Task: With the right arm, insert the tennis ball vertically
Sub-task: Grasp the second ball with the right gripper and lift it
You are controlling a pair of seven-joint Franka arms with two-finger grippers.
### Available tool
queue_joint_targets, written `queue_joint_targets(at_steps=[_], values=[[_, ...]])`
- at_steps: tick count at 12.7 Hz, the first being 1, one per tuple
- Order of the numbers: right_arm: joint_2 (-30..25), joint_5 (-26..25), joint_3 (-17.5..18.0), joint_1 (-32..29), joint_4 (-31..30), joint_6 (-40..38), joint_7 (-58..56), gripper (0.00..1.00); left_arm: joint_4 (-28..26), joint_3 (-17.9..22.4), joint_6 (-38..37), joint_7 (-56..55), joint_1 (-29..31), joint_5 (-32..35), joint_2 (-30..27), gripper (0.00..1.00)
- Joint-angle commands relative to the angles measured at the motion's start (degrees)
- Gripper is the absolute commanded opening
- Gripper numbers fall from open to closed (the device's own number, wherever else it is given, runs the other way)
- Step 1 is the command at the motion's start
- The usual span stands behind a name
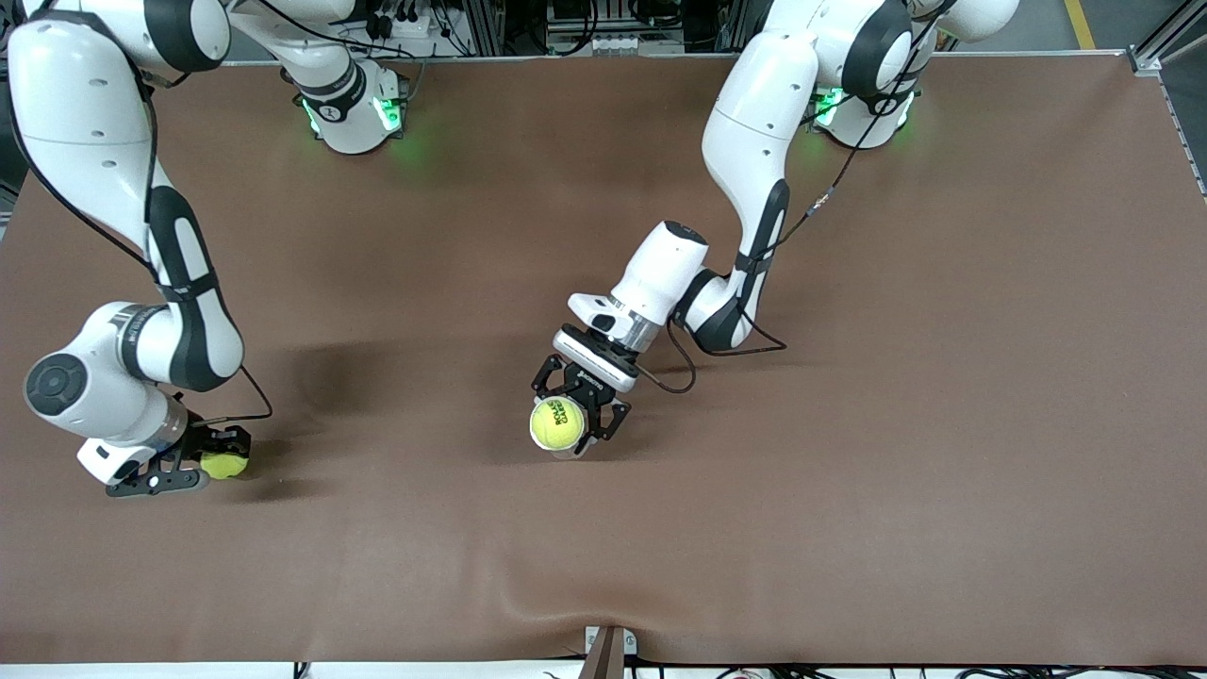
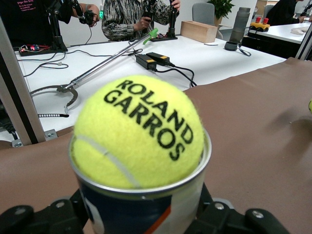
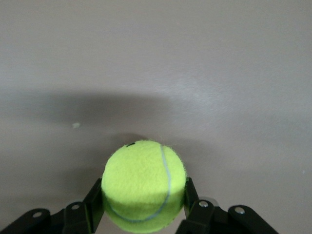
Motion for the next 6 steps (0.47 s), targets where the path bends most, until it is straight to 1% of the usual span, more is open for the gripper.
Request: queue_joint_targets(at_steps=[1,4,6], values=[[-6.6,3.1,0.6,2.2,1.4,-10.6,0.4,0.32,2.0,0.6,1.0,0.0,-0.4,-1.5,1.4,0.84],[-11.3,2.8,-0.4,9.1,5.3,-18.5,11.0,0.32,2.0,0.6,1.1,0.0,-0.4,-1.5,1.4,0.85],[-11.8,2.7,-1.9,15.5,12.0,-26.5,20.1,0.31,2.0,0.6,1.0,0.0,-0.4,-1.5,1.4,0.86]])
